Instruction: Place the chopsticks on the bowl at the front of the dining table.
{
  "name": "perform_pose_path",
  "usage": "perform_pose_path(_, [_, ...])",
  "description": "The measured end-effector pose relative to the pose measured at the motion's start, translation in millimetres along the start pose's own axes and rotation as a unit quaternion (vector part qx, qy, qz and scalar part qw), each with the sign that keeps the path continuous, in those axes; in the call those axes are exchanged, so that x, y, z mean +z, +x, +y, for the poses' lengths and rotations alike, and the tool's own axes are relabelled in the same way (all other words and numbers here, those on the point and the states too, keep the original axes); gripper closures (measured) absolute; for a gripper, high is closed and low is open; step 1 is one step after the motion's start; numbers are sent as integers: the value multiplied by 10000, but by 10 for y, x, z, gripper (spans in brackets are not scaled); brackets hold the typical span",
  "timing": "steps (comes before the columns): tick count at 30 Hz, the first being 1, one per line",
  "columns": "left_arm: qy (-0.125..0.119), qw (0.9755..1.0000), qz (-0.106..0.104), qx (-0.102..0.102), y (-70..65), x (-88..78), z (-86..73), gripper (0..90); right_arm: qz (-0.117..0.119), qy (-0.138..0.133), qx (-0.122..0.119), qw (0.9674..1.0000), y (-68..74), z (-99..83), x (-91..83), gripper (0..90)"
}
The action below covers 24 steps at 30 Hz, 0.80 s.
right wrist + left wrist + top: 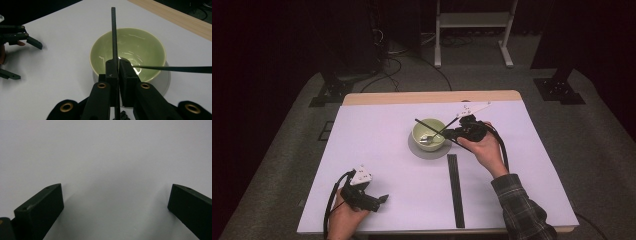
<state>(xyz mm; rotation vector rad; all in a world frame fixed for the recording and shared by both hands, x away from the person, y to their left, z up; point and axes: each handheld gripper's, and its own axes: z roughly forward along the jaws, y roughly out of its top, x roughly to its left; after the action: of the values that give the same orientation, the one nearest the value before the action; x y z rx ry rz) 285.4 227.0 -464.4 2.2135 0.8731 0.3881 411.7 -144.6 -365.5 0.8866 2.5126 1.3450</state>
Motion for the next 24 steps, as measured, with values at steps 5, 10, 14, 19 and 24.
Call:
perform_pose_path(5, [2,10000,4,12,2,-1,1,0,37,7,-12,10000,23,50,85,857])
perform_pose_path(10, [2,10000,5,12,2,-1,1,0,48,14,-37,10000,48,113,178,858])
perform_pose_path(14, [1,10000,1,1,1,-1,0,0,75,-2,-35,10000,59,147,253,858])
perform_pose_path(19, [2,10000,-2,-1,1,0,0,0,62,56,-18,10000,57,165,353,857])
perform_pose_path(24, [10,10000,-3,3,1,-2,1,0,72,68,32,9999,61,200,441,857])
